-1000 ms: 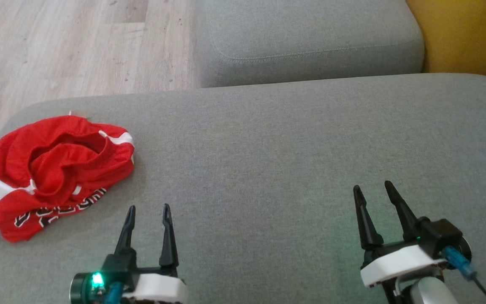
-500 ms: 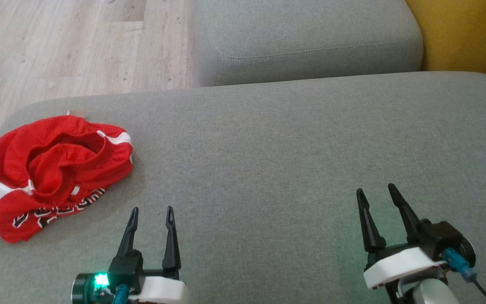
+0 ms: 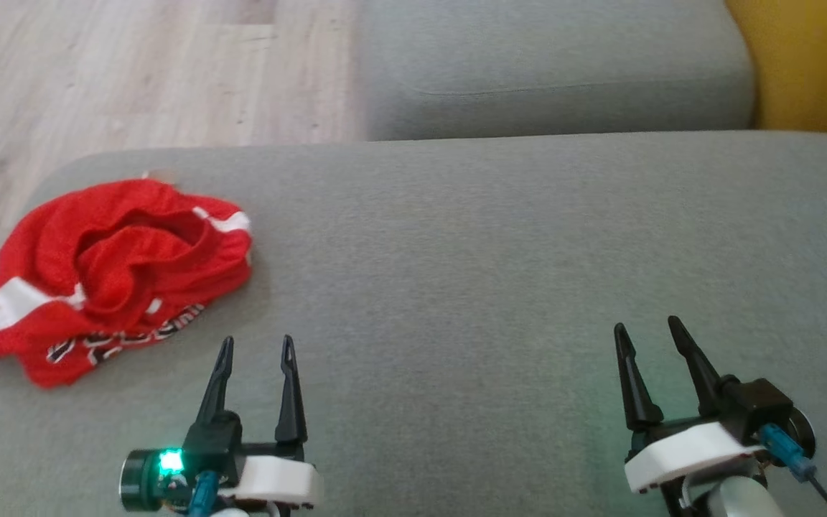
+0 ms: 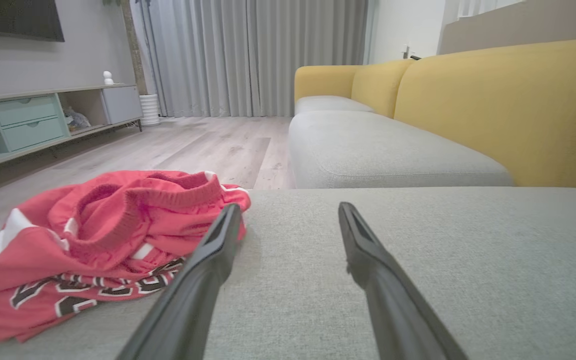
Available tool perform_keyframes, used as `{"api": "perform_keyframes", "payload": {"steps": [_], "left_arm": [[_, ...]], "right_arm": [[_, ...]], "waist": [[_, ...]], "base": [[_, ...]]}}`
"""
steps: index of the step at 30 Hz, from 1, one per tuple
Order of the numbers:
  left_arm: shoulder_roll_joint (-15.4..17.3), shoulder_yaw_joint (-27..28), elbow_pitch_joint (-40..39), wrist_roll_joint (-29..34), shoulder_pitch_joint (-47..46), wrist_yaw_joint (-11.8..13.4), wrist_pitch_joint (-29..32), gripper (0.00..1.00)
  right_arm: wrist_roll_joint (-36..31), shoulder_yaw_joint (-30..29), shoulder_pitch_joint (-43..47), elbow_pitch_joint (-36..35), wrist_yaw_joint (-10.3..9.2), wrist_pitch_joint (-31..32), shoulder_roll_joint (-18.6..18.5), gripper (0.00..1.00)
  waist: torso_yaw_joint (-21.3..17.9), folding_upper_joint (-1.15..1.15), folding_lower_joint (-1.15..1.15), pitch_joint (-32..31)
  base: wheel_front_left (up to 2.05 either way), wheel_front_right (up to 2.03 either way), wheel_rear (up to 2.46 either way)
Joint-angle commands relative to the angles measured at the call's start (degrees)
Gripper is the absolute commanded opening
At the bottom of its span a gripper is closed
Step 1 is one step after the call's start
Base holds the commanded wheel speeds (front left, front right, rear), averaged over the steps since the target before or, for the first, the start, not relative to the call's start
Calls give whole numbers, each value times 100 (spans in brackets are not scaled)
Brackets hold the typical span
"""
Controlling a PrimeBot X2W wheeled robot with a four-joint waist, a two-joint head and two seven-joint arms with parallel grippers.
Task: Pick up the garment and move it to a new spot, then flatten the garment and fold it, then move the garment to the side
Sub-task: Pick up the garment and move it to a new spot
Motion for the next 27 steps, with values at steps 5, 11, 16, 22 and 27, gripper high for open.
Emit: {"api": "perform_keyframes", "payload": {"steps": [5,11,16,22,27], "left_arm": [[22,267,-242,65,-348,76,-71,100],[22,393,-326,41,-405,125,-71,100],[22,499,-400,-4,-382,199,-71,100],[22,668,-501,-47,-325,271,-71,100],[22,842,-596,51,-388,259,-71,100]], "right_arm": [[-2,198,-182,-191,-4,-68,-50,100],[-100,238,-254,-197,-4,-68,-50,100],[-183,212,-288,-195,-4,-68,-50,100],[-255,162,-308,-175,-4,-68,-50,100],[-363,162,-388,-184,-4,-68,-50,100]], "waist": [[570,0,0,172],[1230,0,0,347],[1770,0,0,430],[2239,0,0,483],[2373,0,0,664]], "base": [[0,0,0],[0,0,0],[0,0,0],[0,0,0],[0,0,0]]}}
